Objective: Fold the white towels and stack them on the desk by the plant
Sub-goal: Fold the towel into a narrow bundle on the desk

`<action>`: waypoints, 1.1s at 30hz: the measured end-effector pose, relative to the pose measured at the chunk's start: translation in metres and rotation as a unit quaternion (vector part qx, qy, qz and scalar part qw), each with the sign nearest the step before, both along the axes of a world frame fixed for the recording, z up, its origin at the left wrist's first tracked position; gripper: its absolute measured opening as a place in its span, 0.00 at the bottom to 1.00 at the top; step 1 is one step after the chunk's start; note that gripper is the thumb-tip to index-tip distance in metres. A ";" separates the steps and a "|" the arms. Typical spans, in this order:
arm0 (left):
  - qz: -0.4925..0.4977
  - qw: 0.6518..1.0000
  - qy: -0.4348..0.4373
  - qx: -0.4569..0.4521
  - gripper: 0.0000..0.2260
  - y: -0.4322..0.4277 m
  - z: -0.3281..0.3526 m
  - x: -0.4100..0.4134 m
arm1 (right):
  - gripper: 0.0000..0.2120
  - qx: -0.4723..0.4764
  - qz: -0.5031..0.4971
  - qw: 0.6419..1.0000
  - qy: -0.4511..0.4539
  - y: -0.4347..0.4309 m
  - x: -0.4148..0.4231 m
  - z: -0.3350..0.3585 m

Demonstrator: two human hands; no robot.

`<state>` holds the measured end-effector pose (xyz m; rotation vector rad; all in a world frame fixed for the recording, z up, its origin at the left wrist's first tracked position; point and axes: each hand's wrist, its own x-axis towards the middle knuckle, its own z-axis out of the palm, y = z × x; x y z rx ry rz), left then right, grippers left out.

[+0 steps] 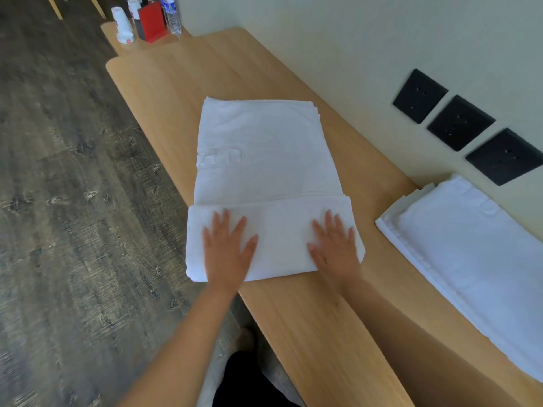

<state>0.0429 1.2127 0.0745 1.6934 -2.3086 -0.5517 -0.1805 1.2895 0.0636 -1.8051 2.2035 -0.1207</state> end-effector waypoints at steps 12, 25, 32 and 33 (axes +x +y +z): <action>-0.264 0.949 -0.171 0.006 0.42 0.006 -0.017 -0.002 | 0.40 0.131 0.177 0.972 0.079 -0.009 -0.007 0.011; -0.318 0.894 -0.191 0.251 0.30 -0.029 0.072 -0.025 | 0.26 0.264 0.166 0.941 0.129 -0.032 0.014 0.076; -0.331 0.814 -0.172 0.446 0.24 -0.055 0.110 -0.035 | 0.21 0.429 0.131 0.892 -0.059 -0.039 -0.004 0.138; -0.334 0.806 -0.171 0.457 0.22 -0.062 0.112 -0.037 | 0.18 0.429 0.134 0.890 -0.078 -0.042 -0.009 0.143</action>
